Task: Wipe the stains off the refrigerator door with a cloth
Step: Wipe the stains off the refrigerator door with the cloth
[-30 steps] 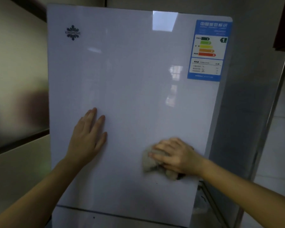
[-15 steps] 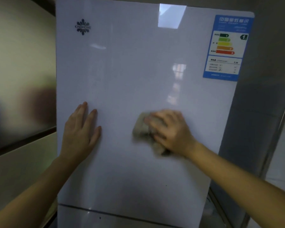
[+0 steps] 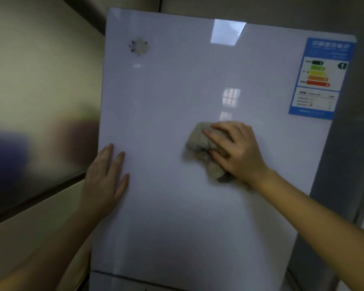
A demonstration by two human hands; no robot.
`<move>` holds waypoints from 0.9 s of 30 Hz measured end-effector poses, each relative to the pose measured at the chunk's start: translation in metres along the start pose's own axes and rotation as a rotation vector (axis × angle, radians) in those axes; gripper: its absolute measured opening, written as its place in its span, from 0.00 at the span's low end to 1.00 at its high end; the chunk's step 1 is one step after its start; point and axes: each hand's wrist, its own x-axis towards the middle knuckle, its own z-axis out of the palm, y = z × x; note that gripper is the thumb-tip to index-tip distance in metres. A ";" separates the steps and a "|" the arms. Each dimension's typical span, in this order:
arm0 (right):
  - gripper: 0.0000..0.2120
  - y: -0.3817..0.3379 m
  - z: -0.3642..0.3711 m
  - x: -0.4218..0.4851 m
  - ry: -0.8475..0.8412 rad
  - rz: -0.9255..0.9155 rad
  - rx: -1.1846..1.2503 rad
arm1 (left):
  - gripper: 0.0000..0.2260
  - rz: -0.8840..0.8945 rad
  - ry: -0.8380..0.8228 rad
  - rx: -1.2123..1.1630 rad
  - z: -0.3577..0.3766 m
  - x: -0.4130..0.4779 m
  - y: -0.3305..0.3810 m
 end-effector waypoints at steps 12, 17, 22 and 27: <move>0.16 -0.113 0.072 -0.032 -0.162 -0.167 0.120 | 0.25 0.091 0.079 -0.071 0.010 -0.025 -0.029; 0.15 -0.145 0.087 -0.075 -0.307 -0.395 0.198 | 0.25 0.127 0.055 -0.107 0.014 -0.036 -0.036; 0.16 -0.113 0.080 -0.003 -0.179 -0.247 0.091 | 0.25 0.129 0.047 -0.123 0.016 -0.042 -0.043; 0.20 -0.084 0.087 0.107 0.030 0.090 -0.004 | 0.27 0.031 0.043 -0.154 0.021 -0.054 -0.042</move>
